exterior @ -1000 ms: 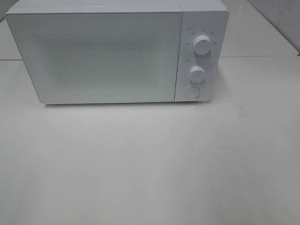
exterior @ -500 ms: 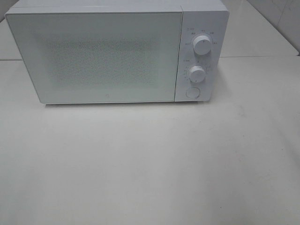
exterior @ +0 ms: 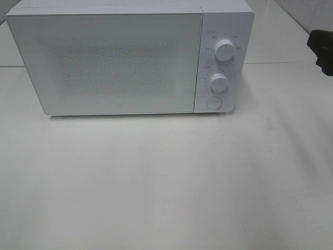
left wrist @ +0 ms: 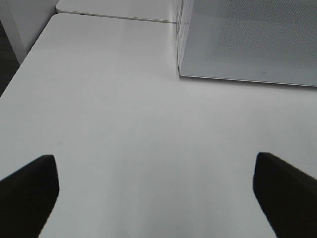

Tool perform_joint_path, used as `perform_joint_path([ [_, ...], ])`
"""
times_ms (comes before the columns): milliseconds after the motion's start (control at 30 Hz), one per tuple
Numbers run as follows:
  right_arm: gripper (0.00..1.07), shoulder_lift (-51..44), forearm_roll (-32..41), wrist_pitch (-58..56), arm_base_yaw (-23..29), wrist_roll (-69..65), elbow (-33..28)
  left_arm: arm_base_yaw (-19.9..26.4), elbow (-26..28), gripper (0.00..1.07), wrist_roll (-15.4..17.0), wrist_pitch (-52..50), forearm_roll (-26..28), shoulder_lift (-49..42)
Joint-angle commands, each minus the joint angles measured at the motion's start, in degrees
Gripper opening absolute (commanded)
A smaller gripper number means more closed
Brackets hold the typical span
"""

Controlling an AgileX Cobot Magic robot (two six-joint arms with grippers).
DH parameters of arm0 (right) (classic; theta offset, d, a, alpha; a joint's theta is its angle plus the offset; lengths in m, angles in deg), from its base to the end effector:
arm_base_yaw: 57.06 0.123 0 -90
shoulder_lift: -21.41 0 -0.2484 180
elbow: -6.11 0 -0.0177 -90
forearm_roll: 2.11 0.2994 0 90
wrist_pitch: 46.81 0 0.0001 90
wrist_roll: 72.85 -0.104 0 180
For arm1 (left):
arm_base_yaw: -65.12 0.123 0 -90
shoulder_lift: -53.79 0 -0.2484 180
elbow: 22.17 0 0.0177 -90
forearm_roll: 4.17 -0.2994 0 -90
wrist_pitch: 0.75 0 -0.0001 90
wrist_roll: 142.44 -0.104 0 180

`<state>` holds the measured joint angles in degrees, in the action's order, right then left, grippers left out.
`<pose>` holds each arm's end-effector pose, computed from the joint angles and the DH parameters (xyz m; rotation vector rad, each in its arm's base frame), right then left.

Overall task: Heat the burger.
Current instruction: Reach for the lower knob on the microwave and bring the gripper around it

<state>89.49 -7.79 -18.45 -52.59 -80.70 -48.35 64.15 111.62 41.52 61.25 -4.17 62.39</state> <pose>0.2716 0.0261 0.1994 -0.0592 1.6464 0.1362 0.0816 -0.0014 0.3002 -0.0532 2.0384 -0.0539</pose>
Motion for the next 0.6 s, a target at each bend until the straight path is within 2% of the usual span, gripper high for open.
perform_joint_path([
  [33,0.76,2.2,-0.6,6.3,-0.3,-0.4,-0.1,0.1,-0.1,1.00,0.1,-0.7,0.0,-1.2],
  [300,0.76,9.9,-0.5,18.0,-0.2,4.7,-0.9,0.1,-0.1,1.00,0.1,-0.7,0.0,-1.2],
  [467,0.76,13.5,6.1,26.8,-0.2,8.7,-4.5,0.1,-0.1,1.00,0.1,-0.7,0.0,-1.2],
  [567,0.76,15.4,10.3,30.5,1.8,11.1,-6.1,0.1,-0.1,1.00,0.1,-0.7,0.0,-1.2],
  [600,0.76,16.6,13.3,32.2,4.3,14.3,-6.7,0.1,-0.1,1.00,0.1,-0.7,0.0,-1.2],
])
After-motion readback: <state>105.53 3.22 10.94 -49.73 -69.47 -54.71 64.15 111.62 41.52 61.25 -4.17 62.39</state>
